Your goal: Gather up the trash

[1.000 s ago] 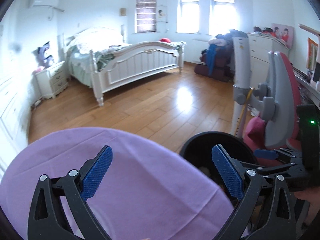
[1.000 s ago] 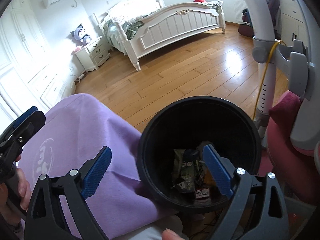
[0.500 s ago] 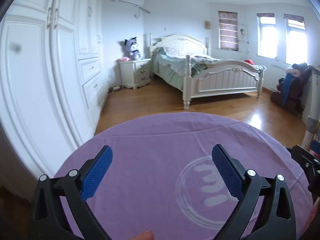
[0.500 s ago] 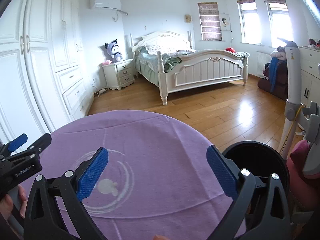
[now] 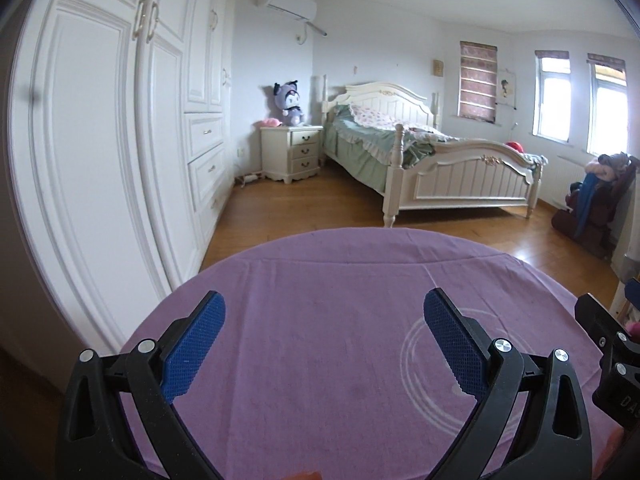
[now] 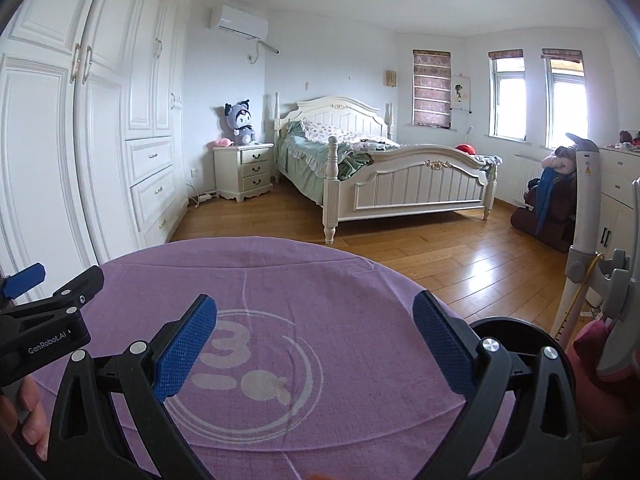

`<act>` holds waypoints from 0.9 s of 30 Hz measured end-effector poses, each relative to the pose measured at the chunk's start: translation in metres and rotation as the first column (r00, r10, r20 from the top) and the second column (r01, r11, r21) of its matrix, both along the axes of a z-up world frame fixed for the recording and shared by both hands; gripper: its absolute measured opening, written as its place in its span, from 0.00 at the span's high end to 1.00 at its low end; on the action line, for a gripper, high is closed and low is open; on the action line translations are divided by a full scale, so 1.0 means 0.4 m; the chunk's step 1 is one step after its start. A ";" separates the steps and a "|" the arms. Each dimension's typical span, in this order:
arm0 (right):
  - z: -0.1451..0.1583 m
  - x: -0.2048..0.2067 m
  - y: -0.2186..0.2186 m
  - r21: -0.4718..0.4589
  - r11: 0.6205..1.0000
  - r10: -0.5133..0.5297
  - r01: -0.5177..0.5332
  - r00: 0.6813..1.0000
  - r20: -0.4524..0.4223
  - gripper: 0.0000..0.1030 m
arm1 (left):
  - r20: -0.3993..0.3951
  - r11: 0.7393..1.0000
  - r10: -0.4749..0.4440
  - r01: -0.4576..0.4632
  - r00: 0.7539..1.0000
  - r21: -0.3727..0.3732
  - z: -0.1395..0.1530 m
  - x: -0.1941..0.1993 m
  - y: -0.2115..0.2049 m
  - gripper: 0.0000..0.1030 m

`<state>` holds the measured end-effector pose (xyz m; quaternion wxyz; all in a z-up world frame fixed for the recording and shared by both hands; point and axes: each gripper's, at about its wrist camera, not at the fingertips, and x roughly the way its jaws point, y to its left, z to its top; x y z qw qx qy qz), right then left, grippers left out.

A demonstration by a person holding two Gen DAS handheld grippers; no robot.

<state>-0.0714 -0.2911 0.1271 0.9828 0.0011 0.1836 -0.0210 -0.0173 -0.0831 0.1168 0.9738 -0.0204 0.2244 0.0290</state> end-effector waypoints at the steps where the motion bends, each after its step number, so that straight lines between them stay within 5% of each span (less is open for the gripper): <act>1: 0.001 -0.001 -0.001 0.004 1.000 -0.001 0.001 1.000 -0.002 0.05 | 0.000 1.000 -0.002 0.002 1.000 -0.004 0.000 0.000 0.001 0.05; 10: 0.001 -0.014 0.003 0.011 1.000 0.005 -0.005 1.000 0.012 0.05 | -0.032 0.999 -0.012 0.010 0.999 -0.051 -0.013 0.006 0.017 0.05; 27: -0.004 -0.030 -0.006 0.028 1.000 0.013 -0.013 1.000 0.025 0.05 | -0.049 1.000 -0.019 0.018 0.999 -0.025 -0.029 -0.013 -0.001 0.05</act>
